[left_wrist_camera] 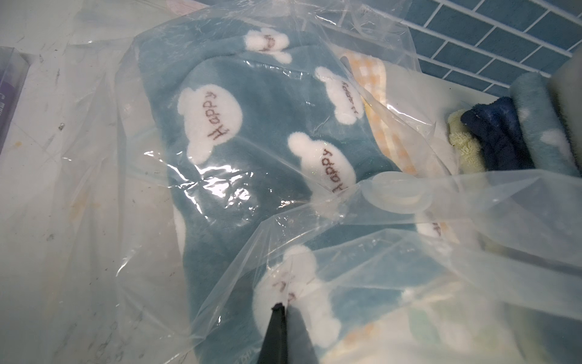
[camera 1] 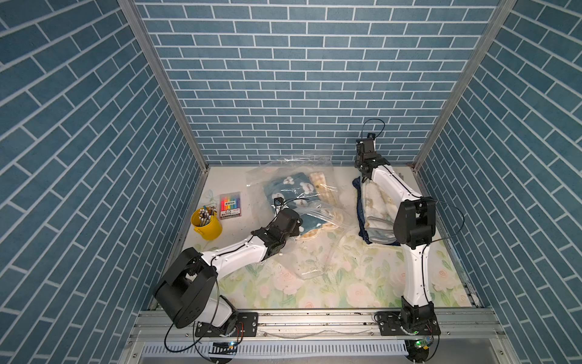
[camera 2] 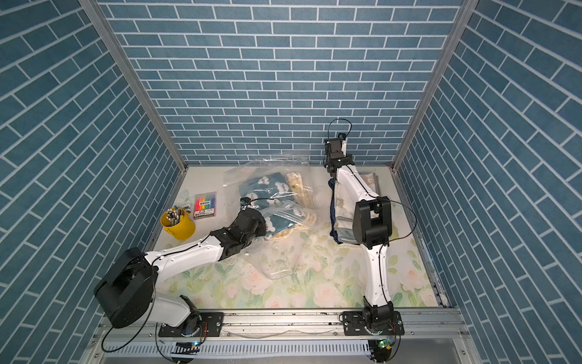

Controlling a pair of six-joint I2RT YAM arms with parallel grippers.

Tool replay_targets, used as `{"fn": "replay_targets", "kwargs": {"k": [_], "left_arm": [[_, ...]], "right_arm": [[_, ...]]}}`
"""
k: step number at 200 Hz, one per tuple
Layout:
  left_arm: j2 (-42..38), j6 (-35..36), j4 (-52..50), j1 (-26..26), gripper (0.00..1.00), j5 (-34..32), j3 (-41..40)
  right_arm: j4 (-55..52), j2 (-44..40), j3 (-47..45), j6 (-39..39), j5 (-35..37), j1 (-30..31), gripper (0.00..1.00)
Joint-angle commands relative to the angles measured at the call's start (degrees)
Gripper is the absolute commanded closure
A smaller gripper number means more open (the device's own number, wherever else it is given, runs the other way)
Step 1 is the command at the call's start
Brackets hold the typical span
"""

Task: Take the blanket out of the vacuum bag
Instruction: Place the blanket at the center of the board.

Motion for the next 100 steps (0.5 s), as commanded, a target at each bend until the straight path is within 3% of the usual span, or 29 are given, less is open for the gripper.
{"fn": "replay_targets", "kwargs": {"k": [1,12,25,100], "left_arm": [[0.6,0.7,-1.9,0.5,1.00,0.5,0.7],[0.8,0.6,-1.5,0.5,1.00,1.3,0.4],[0.8,0.6,-1.1,0.5,1.00,2.2,0.0],[-3.4,1.2,-2.3,0.4,1.00,1.7,-0.6]], "right_arm": [[-4.6,3.3,1.3,2.0,-2.2,-0.1,0.78],[-5.7,3.9,1.0,2.5,-3.4,-0.1,0.56],[-7.2,4.2,0.8,3.1,-4.7,-0.1,0.43],[-8.5,-15.7,-7.3,3.1,-7.7,-0.3,0.31]]}}
